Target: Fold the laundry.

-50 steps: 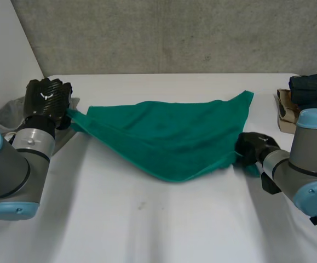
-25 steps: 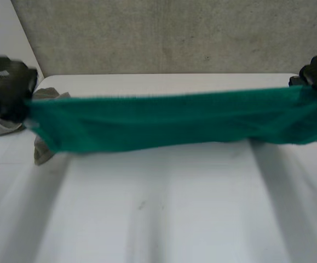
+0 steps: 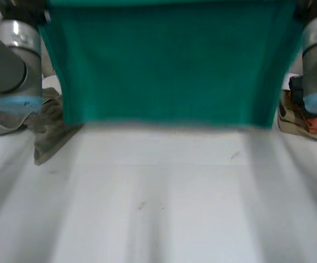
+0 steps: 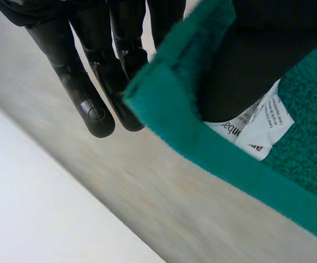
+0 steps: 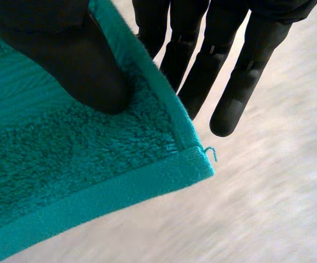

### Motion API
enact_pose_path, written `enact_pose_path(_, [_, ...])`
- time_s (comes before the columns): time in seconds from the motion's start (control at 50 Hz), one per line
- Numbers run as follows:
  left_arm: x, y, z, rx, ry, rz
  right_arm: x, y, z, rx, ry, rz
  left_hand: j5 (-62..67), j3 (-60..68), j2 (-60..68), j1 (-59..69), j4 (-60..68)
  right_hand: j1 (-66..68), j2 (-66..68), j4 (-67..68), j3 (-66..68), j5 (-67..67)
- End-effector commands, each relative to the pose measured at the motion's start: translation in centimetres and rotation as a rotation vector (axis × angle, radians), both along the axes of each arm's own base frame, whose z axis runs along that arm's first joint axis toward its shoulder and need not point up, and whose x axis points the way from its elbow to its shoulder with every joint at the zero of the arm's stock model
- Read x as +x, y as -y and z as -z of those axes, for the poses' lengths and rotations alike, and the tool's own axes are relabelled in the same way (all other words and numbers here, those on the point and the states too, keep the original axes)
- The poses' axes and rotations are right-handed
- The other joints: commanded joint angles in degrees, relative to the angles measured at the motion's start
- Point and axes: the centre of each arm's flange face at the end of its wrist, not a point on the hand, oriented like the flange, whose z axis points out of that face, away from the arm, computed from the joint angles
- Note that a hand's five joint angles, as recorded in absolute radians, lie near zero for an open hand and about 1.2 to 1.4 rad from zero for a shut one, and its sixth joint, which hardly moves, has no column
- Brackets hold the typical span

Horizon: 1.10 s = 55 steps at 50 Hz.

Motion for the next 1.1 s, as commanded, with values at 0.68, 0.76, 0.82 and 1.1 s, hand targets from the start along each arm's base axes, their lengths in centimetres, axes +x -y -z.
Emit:
enact_pose_path(0.68, [6.8,-22.0,18.9,1.283,0.503,0.006,-5.4,-15.2,19.0,1.198,-0.509,-0.016,14.2,11.4,11.2,13.5,11.1,14.5,12.5,11.2,11.6,12.3])
enact_pose_path(0.76, [7.5,-23.8,18.5,1.340,0.599,0.013,-6.7,-16.9,18.6,1.194,-0.652,0.000,14.2,11.4,11.2,13.5,11.1,14.5,12.5,11.2,11.6,12.3])
enact_pose_path(0.82, [7.0,-22.4,17.7,1.240,0.597,0.007,-6.8,-16.8,18.5,1.166,-0.683,-0.004,14.2,11.4,11.2,13.5,11.1,14.5,12.5,11.2,11.6,12.3])
enact_pose_path(1.1, [2.5,-11.0,19.3,0.940,0.393,-0.010,-2.2,-6.7,20.4,0.842,-0.413,-0.024,14.2,11.4,11.2,13.5,11.1,14.5,12.5,11.2,11.6,12.3])
